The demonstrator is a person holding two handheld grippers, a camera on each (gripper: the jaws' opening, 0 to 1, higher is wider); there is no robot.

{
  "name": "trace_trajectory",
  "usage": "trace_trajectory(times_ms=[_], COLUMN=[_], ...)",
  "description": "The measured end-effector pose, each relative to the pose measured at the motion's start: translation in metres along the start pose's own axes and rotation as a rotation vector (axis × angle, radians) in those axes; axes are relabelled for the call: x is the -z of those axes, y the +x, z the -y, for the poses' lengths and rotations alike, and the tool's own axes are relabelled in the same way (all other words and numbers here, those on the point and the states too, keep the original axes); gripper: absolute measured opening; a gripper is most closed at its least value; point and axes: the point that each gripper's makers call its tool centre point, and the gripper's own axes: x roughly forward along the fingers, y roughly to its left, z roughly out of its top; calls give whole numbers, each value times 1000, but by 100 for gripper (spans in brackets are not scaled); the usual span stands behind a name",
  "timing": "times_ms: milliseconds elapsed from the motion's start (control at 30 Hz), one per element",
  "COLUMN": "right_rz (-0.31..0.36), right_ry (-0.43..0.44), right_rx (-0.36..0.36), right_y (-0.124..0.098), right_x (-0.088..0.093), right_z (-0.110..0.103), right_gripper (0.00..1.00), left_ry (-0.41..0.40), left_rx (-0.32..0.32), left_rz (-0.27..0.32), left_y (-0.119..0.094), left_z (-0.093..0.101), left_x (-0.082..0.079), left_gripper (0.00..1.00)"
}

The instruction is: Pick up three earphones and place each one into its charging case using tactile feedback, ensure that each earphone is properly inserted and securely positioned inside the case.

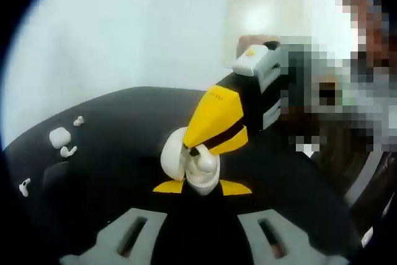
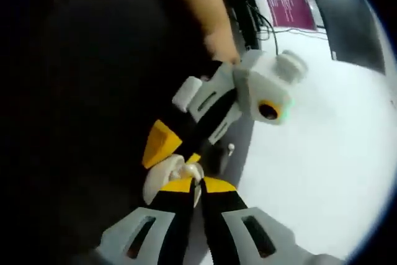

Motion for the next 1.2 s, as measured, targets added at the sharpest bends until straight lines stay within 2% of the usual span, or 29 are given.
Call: trace_trajectory(times_ms=[200, 400, 567, 767, 833, 1000, 1100, 1200], right_rz=[-50, -56, -55, -40, 3, 9, 49, 152], right_ry=[-84, -82, -106, -92, -61, -39, 37, 178], right_rx=[4, -19, -7, -6, -30, -39, -34, -32], right_y=[-3, -7, -4, -5, -5, -6, -10, -17], right_x=[-1, 7, 0, -3, -9, -8, -7, -8], right_z=[-3, -6, -6, -5, -9, -10, -6, 2], right_gripper=[7, 7, 7, 8, 10, 10, 11, 11], left_ry=[0, -1, 0, 1, 1, 2, 1, 2], left_rx=[1, -1, -2, -3, -2, -2, -2, -2], left_rz=[-1, 0, 0, 0, 1, 2, 2, 2], left_y=[1, 2, 3, 3, 3, 2, 2, 2], left_z=[0, 0, 1, 1, 1, 1, 1, 1], left_x=[0, -1, -1, -1, -1, -1, -1, -1], left_gripper=[16, 16, 16, 16, 16, 16, 16, 16])
